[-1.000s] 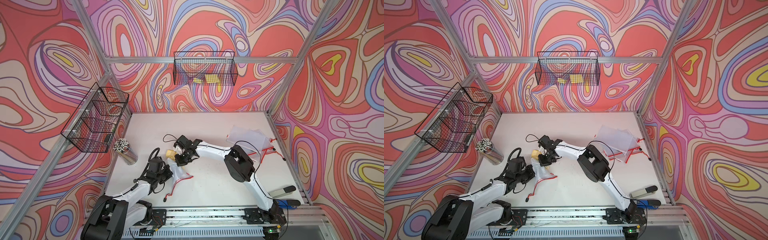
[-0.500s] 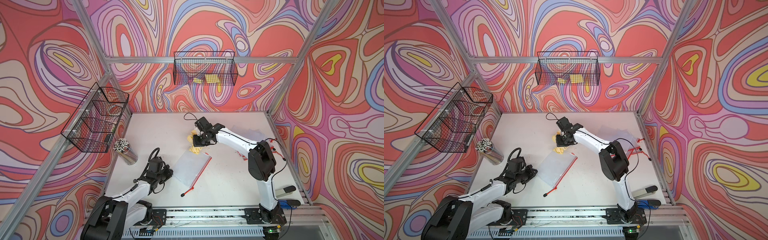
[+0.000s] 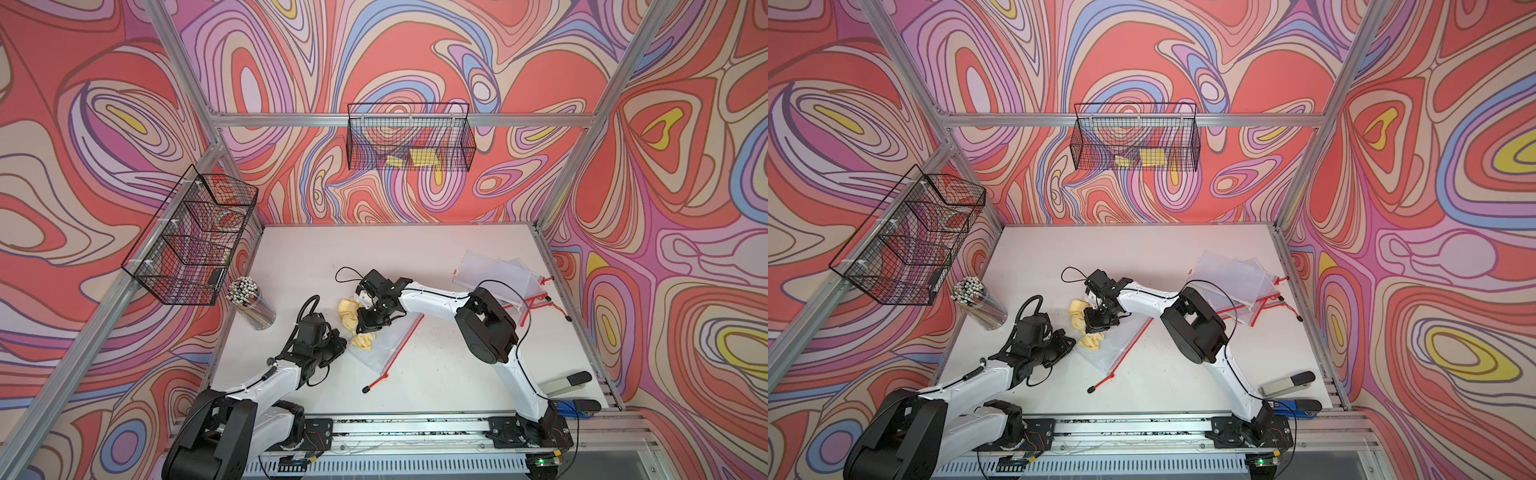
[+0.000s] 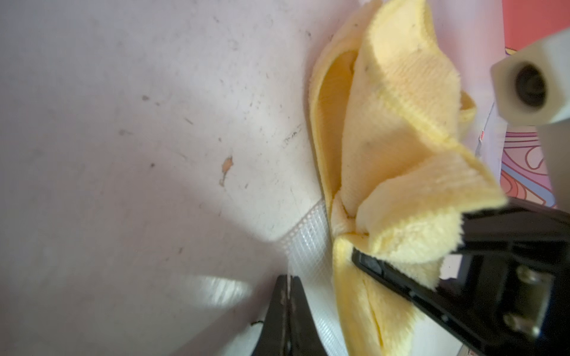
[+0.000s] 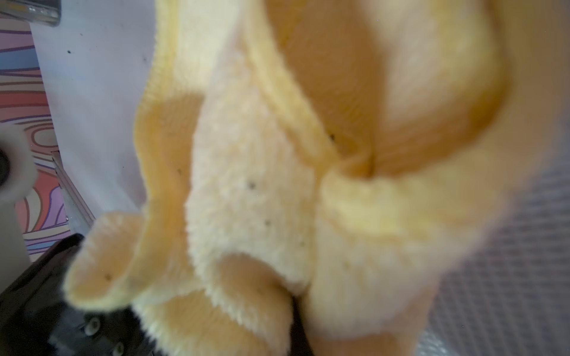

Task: Wipe the document bag
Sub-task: Wipe the dirt from the document bag.

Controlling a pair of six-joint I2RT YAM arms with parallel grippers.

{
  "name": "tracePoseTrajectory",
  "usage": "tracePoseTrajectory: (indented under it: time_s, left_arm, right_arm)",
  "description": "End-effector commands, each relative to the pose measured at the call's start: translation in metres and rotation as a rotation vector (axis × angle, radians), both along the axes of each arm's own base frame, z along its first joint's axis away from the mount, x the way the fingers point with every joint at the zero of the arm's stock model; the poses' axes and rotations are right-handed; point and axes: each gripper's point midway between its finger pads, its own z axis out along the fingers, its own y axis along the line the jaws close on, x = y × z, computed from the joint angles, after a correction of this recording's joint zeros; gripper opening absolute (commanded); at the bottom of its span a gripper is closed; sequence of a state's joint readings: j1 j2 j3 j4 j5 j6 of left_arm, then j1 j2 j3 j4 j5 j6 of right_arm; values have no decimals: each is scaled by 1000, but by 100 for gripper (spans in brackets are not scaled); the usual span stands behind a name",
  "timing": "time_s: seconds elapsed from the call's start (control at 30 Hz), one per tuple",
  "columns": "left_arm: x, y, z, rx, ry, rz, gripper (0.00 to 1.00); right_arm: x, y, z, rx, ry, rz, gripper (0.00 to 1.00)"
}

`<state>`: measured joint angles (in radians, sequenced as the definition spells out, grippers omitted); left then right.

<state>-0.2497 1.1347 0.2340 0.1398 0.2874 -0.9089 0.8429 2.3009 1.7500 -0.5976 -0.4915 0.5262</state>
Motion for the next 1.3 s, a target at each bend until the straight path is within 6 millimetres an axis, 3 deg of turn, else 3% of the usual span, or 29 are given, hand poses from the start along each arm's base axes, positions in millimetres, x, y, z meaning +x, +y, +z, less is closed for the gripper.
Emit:
tracePoseTrajectory:
  time_s: [0.0, 0.33, 0.4, 0.5, 0.63, 0.73, 0.8, 0.93, 1.07, 1.27]
  left_arm:
    - [-2, 1, -4, 20, 21, -6, 0]
    - [-5, 4, -1, 36, 18, -10, 0]
    - [-5, 4, -1, 37, 16, -10, 0]
    - [-5, 4, 0, 39, 17, -11, 0]
    - [-5, 5, -1, 42, 20, -6, 0]
    - [-2, 3, -2, 41, 24, -10, 0]
    - [-1, 2, -2, 43, 30, -16, 0]
    - [2, 0, -4, 39, 38, -24, 0]
    - [4, -1, -4, 38, 37, -24, 0]
    - [3, 1, -2, 50, 39, -26, 0]
  right_arm:
    - [18, -9, -17, -13, 3, -53, 0]
    - [116, -113, -49, -92, -17, -294, 0]
    - [128, -124, -49, -102, -24, -313, 0]
    - [132, -115, -27, -80, -62, -289, 0]
    - [108, -84, 20, -21, -138, -229, 0]
    - [69, -53, 42, 21, -153, -163, 0]
    - [32, -29, 42, 37, -119, -96, 0]
    - [-22, -3, 19, 32, -33, -32, 0]
    - [-44, -9, -7, 22, 58, -56, 0]
    - [-35, -43, -24, -56, 61, -118, 0]
